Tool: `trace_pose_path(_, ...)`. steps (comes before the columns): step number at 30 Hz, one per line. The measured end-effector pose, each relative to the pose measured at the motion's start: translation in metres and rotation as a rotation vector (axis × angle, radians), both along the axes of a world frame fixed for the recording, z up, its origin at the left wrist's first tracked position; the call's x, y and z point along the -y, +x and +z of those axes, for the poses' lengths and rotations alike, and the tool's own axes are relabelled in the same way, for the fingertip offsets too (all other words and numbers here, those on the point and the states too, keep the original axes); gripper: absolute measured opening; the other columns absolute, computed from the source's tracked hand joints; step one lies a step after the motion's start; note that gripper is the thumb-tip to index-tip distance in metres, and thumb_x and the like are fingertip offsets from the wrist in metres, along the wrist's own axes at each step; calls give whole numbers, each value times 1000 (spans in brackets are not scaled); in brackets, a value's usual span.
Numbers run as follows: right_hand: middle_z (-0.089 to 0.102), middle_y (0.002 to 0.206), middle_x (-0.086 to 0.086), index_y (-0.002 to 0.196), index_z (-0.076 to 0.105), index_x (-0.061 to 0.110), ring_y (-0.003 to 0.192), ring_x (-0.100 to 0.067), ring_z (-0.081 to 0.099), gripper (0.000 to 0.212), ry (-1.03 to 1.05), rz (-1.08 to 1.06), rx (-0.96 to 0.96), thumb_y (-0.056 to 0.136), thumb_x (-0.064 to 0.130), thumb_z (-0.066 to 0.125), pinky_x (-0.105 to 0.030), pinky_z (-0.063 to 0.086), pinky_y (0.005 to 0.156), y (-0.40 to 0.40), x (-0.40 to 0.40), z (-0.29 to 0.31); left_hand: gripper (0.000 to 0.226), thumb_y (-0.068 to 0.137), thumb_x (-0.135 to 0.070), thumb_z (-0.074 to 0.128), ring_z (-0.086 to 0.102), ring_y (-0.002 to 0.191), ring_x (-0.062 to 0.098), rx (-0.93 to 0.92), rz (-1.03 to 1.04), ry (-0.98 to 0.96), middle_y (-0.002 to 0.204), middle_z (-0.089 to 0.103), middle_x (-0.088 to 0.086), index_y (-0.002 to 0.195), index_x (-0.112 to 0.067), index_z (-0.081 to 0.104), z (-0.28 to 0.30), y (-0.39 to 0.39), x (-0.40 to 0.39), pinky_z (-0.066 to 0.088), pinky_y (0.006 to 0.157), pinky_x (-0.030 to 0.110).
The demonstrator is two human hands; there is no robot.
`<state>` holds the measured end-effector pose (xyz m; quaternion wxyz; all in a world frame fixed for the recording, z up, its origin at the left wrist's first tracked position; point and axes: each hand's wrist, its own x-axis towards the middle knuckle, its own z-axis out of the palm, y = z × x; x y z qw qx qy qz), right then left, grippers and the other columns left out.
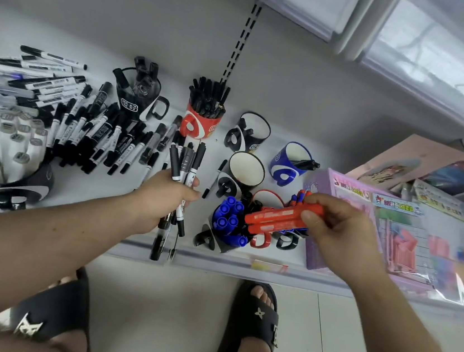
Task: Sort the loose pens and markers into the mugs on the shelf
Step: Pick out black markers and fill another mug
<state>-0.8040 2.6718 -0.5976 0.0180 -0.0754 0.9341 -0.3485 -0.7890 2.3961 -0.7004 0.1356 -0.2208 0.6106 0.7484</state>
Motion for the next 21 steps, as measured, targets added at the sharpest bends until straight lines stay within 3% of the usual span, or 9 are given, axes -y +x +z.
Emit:
trace_pose_path(3,65,82,12,106,72,24,56,3,57,22,135,76,-73,88,10,71,-2,40,63,6,14,-17,19,84,3,61,47,59,18,5,-31,-8,70,53,1,85,-16,60,-3,-1,-2,39,65,33)
trace_pose_path(5,64,88,11,110,73,17,71,3,52,25,224,118,-210,86,9,73,3,35,73,6,21,-21,19,83,2,62,47,61,18,11,-27,-10,71,54,1,85,-17,61,-4,-1,-2,39,67,34)
trace_pose_path(7,65,93,8,109,73,14,82,0,50,26,272,203,-310,84,6,74,3,34,82,3,24,-21,19,83,2,63,47,61,19,20,-15,-18,71,54,1,85,-16,61,-5,-1,-1,40,66,33)
trace_pose_path(10,61,94,16,104,74,18,84,1,52,24,298,308,-325,84,5,73,-8,42,82,-6,19,-14,18,83,2,64,48,61,18,26,-8,-28,72,54,2,86,-16,61,-5,0,0,40,65,33)
trace_pose_path(14,61,92,15,101,73,19,86,4,55,23,258,377,-247,83,3,73,-2,38,80,-4,12,-17,17,83,2,63,48,61,18,35,1,-34,68,53,2,87,-15,61,-7,-1,1,40,65,32)
trace_pose_path(19,68,101,3,102,74,13,94,-15,60,22,279,419,-298,82,8,67,-31,48,88,-2,26,-45,18,83,2,64,47,61,18,21,-17,-25,67,53,0,84,-16,60,-6,-3,-3,40,67,33)
trace_pose_path(21,70,108,-5,106,73,10,98,-25,62,27,354,392,-355,80,7,66,-36,48,92,1,34,-65,18,82,2,64,48,61,18,22,-18,-26,66,53,0,84,-16,61,-6,-4,-4,40,67,32)
